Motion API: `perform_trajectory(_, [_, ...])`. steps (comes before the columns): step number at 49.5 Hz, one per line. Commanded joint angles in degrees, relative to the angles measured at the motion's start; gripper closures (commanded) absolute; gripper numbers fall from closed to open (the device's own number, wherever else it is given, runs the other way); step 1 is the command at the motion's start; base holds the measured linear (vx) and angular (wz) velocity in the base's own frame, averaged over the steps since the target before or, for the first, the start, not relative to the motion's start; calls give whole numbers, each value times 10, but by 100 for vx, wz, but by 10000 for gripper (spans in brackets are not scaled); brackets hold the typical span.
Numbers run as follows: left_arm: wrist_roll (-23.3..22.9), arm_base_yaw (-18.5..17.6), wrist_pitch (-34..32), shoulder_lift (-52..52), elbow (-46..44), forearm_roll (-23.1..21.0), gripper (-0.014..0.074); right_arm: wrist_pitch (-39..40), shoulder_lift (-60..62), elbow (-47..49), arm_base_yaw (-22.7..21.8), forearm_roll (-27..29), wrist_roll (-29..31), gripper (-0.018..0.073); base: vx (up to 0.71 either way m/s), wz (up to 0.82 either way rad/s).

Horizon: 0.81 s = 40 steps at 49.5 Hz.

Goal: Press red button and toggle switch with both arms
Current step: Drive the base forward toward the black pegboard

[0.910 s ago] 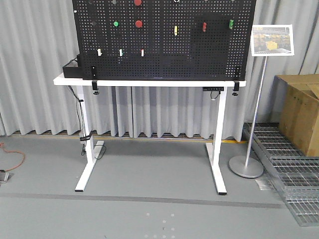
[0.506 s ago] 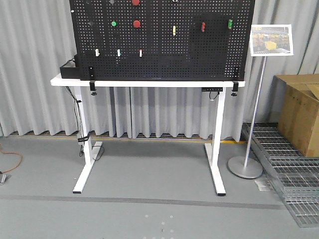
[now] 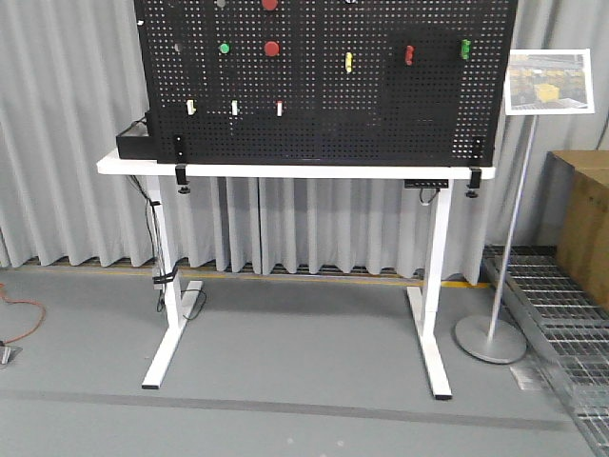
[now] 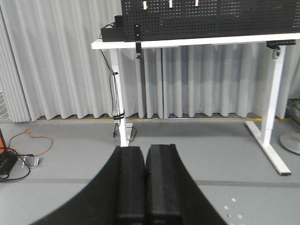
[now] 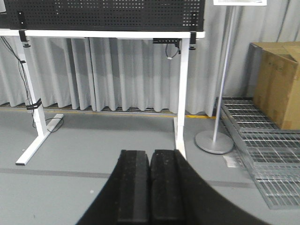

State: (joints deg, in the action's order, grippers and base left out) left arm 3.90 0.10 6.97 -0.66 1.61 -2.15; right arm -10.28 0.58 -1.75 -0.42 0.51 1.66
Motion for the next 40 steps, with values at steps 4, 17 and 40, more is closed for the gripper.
perform_trajectory(4, [-4, 0, -46, -3, 19, -6, 594, 48, 5, -6, -4, -2, -1, 559, 35, 6])
perform_trajectory(17, [-4, 0, -46, -3, 19, -6, 594, 47, 5, -6, -4, -2, -1, 559, 45, -3])
perform_trajectory(40, [-4, 0, -46, -3, 19, -6, 594, 47, 5, -6, -4, -2, -1, 559, 55, -4])
